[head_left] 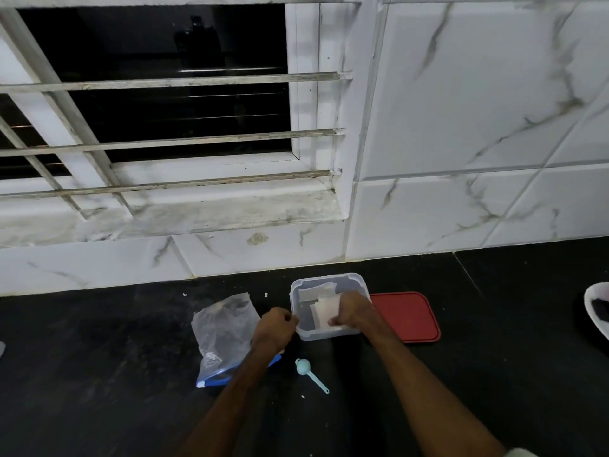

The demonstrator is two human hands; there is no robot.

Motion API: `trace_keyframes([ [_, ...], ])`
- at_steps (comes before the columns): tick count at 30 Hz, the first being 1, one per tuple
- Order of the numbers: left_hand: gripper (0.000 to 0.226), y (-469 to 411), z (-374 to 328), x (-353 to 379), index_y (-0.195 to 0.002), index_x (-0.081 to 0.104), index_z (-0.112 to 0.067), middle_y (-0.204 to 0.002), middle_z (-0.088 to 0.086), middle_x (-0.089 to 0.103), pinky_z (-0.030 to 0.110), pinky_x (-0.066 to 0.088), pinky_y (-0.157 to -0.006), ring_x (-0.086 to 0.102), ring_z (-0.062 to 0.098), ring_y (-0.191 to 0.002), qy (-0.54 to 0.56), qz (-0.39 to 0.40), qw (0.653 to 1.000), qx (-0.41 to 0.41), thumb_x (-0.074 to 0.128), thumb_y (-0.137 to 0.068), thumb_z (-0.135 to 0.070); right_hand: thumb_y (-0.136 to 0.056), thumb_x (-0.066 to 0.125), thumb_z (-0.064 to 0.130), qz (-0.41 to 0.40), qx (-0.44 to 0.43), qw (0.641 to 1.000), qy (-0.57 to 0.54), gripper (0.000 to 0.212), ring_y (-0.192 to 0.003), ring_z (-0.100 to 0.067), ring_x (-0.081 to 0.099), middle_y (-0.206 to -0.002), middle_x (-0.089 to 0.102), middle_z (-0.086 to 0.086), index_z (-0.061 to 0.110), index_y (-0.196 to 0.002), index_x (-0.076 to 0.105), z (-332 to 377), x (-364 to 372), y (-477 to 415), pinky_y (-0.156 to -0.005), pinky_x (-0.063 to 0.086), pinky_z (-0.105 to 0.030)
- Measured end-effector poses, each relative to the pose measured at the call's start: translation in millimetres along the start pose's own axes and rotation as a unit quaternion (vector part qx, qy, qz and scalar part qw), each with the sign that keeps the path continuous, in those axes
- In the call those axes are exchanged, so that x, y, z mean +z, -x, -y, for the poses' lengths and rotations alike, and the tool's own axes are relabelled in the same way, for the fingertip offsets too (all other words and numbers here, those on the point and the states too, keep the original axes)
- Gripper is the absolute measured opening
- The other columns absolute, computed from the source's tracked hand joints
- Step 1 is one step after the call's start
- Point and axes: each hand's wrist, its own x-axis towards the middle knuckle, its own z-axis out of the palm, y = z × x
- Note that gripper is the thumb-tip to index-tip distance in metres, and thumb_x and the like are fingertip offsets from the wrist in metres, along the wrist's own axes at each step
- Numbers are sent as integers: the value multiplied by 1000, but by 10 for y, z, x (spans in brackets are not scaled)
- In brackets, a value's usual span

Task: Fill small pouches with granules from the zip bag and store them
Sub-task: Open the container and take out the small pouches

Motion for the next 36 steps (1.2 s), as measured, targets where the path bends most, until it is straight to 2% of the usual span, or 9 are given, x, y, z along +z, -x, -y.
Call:
trace_keyframes([
  [4,24,38,37,-4,-95,65,-20,-83,0,68,35,58,-77,67,12,-78,-11,1,1000,6,50,-99,-38,-86,66,40,76,72,989,109,56,-120,-25,54,-130,58,-10,8,-130,53,58,155,-36,-103,43,-35],
  [8,25,51,21,0,-95,64,-19,-79,1,68,33,58,-75,68,12,-74,-13,4,1000,7,49,-100,-37,-97,51,33,98,91,981,144,51,-131,-27,45,-141,47,-14,5,-139,43,167,212,-59,-107,37,-37],
  [13,24,22,-8,-31,-95,64,-19,-83,1,68,31,56,-77,68,12,-77,-22,12,1000,4,49,-100,-37,-92,60,28,87,86,985,124,48,-124,-27,52,-134,55,-11,8,-134,48,233,130,-56,-105,42,-38],
  [16,23,2,-15,-28,-95,64,-20,-89,2,69,36,57,-84,67,13,-81,-31,10,999,7,49,-99,-37,-85,69,25,78,54,989,117,42,-108,-23,62,-118,64,-9,7,-121,58,195,41,4,-94,49,-34],
  [19,27,27,-31,-38,-109,64,-19,-101,1,69,35,54,-89,65,12,-90,-58,-3,998,11,50,-98,-39,-75,78,28,89,40,993,69,33,-70,-15,67,-86,74,-4,7,-99,72,154,-119,-2,-74,57,-31],
  [24,39,163,-208,-129,-133,50,-22,-129,-1,58,32,49,-94,56,15,-115,-70,-108,989,78,56,-96,-35,-82,74,26,100,32,988,-111,21,-63,-10,64,-78,72,-2,8,-91,74,178,-541,72,-60,53,-25],
  [27,27,217,-349,-182,-120,59,-25,-119,-4,62,29,51,-89,59,10,-104,-50,-107,984,135,58,-95,-34,-88,68,27,116,18,965,-233,13,-63,-7,61,-75,70,0,14,-89,70,296,-751,247,-52,44,-18],
  [30,18,271,-428,-197,-103,67,-28,-98,-11,69,33,54,-83,64,6,-91,10,-81,979,188,67,-88,-39,-88,68,32,110,19,936,-335,17,-65,-8,62,-75,72,0,15,-90,70,406,-826,373,-56,44,-21],
  [36,31,456,-462,-245,-89,67,-27,-84,-11,72,22,57,-73,68,2,-82,150,-84,962,212,84,-69,-42,-89,65,38,89,23,917,-388,23,-63,-7,60,-70,68,1,17,-89,73,546,-789,609,-55,44,-19],
])
